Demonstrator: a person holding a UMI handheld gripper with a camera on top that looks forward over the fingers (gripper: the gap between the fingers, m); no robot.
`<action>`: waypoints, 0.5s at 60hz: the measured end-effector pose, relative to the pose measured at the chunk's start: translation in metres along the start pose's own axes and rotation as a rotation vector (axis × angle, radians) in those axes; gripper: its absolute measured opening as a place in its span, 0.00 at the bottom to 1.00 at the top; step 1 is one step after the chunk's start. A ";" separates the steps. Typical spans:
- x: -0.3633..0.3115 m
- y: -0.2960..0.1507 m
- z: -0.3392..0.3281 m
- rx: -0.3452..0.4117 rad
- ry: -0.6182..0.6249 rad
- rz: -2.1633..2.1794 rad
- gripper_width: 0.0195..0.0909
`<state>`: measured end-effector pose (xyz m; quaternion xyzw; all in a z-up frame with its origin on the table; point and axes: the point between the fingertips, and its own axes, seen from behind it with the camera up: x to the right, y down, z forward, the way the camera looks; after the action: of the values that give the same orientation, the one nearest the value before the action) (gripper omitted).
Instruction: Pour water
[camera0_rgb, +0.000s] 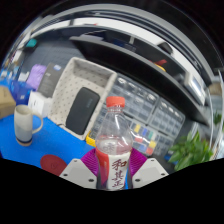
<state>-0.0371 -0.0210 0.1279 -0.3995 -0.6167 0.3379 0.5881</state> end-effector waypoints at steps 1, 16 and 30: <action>-0.005 -0.003 0.000 0.002 0.002 -0.037 0.22; -0.056 -0.059 0.006 0.056 -0.014 -0.590 0.22; -0.098 -0.097 0.007 0.142 -0.001 -1.021 0.22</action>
<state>-0.0541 -0.1515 0.1687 -0.0065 -0.7089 0.0490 0.7036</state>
